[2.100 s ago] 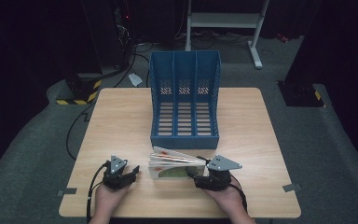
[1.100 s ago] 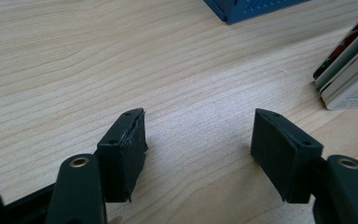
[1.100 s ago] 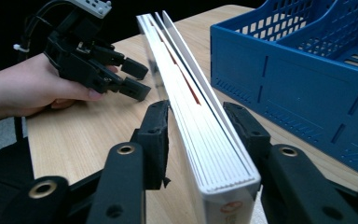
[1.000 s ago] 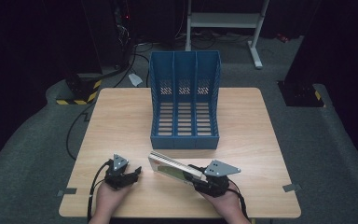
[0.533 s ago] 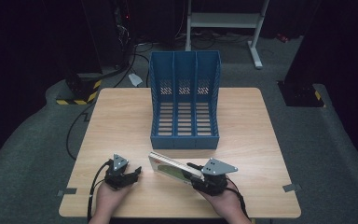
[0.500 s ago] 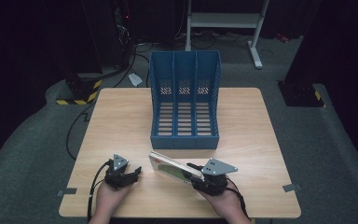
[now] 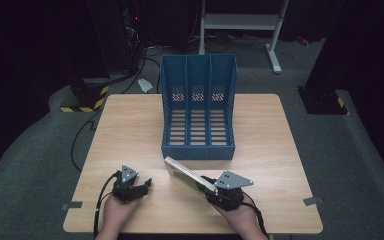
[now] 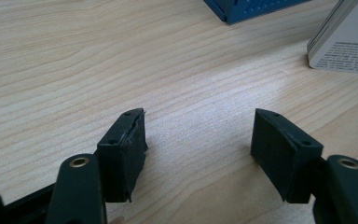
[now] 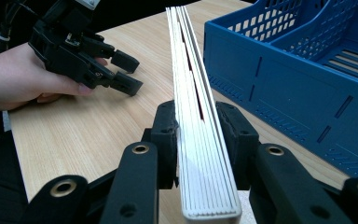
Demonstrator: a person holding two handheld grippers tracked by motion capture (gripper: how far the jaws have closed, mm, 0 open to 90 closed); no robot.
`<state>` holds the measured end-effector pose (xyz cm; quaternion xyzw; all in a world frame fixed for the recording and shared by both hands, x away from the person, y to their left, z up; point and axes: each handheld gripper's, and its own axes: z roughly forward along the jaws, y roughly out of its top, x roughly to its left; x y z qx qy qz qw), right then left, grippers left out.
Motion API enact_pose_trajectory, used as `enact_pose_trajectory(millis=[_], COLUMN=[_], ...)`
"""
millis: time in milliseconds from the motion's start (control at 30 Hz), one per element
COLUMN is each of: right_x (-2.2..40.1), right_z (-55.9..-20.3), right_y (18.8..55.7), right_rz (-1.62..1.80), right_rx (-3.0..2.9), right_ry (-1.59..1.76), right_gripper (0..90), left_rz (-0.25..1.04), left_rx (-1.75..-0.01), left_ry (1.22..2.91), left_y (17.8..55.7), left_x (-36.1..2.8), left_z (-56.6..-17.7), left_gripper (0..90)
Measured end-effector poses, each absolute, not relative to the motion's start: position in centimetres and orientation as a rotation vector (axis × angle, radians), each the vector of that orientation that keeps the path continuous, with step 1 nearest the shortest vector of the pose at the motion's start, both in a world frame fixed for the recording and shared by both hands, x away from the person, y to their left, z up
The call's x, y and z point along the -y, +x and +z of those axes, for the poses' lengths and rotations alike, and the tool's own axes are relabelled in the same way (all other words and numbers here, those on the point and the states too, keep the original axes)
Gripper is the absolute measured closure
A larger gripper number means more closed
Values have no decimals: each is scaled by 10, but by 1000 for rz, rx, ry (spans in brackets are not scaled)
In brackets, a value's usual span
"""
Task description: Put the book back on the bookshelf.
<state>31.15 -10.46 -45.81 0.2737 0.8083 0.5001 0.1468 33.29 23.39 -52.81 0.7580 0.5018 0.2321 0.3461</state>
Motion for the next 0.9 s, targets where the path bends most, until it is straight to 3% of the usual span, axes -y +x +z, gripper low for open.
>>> enact_pose_trajectory(millis=[900], right_x=[107], right_z=[-451], right_y=[310], right_rz=[1452], right_rx=[-2285], right_ry=[836], right_gripper=[756], left_rz=[603], left_rx=[-1310], left_ry=[1964], left_y=[333], left_x=[-233], left_z=[-528], left_gripper=[350])
